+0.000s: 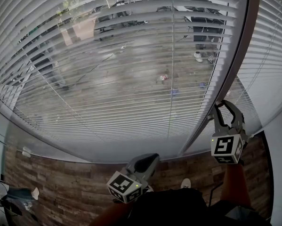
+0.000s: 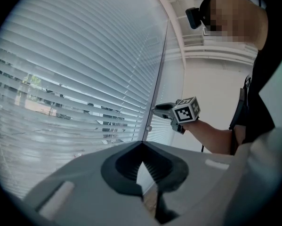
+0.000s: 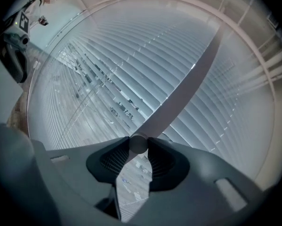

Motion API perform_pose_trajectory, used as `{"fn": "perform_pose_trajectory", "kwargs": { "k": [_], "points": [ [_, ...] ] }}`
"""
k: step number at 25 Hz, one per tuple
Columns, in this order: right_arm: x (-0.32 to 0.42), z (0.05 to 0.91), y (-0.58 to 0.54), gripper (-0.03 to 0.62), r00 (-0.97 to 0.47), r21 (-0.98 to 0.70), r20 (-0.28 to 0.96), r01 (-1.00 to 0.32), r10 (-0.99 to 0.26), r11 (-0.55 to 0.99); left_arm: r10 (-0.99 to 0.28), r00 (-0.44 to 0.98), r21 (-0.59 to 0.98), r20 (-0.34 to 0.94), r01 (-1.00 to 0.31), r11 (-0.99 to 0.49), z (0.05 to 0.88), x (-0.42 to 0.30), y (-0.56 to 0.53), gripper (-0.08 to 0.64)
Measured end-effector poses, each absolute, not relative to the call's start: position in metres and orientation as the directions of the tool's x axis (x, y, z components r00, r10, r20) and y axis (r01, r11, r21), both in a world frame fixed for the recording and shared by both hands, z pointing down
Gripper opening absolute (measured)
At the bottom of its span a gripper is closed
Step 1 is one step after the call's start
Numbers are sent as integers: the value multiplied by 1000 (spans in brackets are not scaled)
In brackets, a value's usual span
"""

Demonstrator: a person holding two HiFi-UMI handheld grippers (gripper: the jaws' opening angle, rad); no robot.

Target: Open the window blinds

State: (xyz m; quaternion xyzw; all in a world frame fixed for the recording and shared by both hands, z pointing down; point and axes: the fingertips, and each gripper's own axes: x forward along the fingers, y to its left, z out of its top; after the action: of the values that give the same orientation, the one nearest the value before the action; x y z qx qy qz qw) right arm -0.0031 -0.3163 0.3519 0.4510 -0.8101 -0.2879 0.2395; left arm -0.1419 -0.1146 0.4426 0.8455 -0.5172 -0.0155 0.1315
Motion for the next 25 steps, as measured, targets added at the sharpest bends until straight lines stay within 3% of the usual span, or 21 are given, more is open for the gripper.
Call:
{"fn": "perform_pose_trajectory", "kwargs": {
  "k": [12,20,25],
  "points": [
    [-4,353,-316,150,-470,714,130,-567,-873,411,-875,472,242,110,-866,-437,443,-141,-115,0],
    [-2,342,-312,183,-555,480,100,-700,-826,529,-872,474,238,119,-867,-438,440,-139,-115,0],
    [4,341,-314,181,-604,241,88,-758,-792,606,-874,468,236,128,-871,-432,438,-141,-115,0]
  ]
}}
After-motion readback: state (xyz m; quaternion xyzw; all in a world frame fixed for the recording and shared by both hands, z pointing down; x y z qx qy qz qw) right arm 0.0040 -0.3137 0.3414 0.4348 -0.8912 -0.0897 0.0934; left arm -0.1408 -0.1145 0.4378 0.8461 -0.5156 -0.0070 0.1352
